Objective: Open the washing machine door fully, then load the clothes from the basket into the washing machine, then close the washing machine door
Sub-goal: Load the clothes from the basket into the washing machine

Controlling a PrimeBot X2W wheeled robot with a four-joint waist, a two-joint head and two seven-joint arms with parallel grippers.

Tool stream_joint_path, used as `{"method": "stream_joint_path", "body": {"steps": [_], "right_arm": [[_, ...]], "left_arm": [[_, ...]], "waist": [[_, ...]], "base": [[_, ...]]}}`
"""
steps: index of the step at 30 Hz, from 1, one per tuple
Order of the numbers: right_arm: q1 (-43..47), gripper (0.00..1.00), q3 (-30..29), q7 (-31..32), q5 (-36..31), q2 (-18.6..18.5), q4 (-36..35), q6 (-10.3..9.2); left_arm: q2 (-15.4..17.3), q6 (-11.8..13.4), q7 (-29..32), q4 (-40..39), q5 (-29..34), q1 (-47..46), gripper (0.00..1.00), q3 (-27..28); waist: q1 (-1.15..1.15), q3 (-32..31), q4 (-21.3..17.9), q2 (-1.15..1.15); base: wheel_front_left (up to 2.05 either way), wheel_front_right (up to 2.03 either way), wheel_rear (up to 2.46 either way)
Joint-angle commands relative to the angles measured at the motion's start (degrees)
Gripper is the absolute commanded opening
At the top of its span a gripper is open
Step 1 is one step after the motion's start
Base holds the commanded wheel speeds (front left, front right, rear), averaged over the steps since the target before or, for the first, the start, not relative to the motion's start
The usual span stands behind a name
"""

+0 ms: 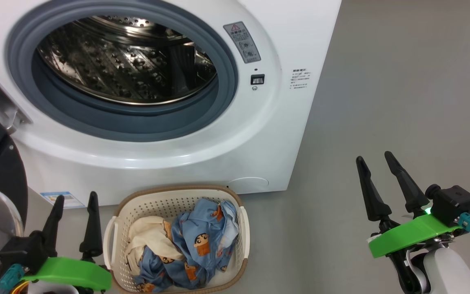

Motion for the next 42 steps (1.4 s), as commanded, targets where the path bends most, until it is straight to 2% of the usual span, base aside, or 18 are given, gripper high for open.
{"method": "stream_joint_path", "body": {"steps": [1,17,23,32,42], "right_arm": [[-1.0,1.00,1.5,-0.7,-0.4,0.2,-1.3,0.09],[-4.2,1.00,1.3,-0.7,-1.3,2.1,-2.4,0.09],[-5.3,1.00,1.2,-0.7,-1.5,2.8,-2.6,0.09],[-7.7,1.00,1.5,-0.7,-2.3,3.8,-2.7,0.09],[-10.2,1.00,1.6,-0.7,-2.8,4.9,-3.7,0.09]], "left_arm": [[1.6,-0.1,-0.8,-1.0,0.3,-2.2,1.00,1.8],[3.2,-0.1,-0.8,2.3,-0.5,-6.3,1.00,0.3],[3.9,-0.1,-0.5,4.7,-1.6,-8.0,1.00,-2.0],[5.4,-0.1,-0.5,10.6,-4.7,-14.2,1.00,-7.4],[8.7,-0.1,-0.6,22.5,-9.2,-22.8,1.00,-16.0]], "waist": [[0.00,0.7,-0.2,0.00],[0.00,9.7,-2.8,0.00],[0.00,12.7,-3.8,0.00],[0.00,19.3,-5.0,0.00],[0.00,26.6,-7.1,0.00]], "base": [[0.00,0.00,0.00],[0.00,0.00,0.00],[0.00,0.00,0.00],[0.00,0.00,0.00],[0.00,0.00,0.00]]}}
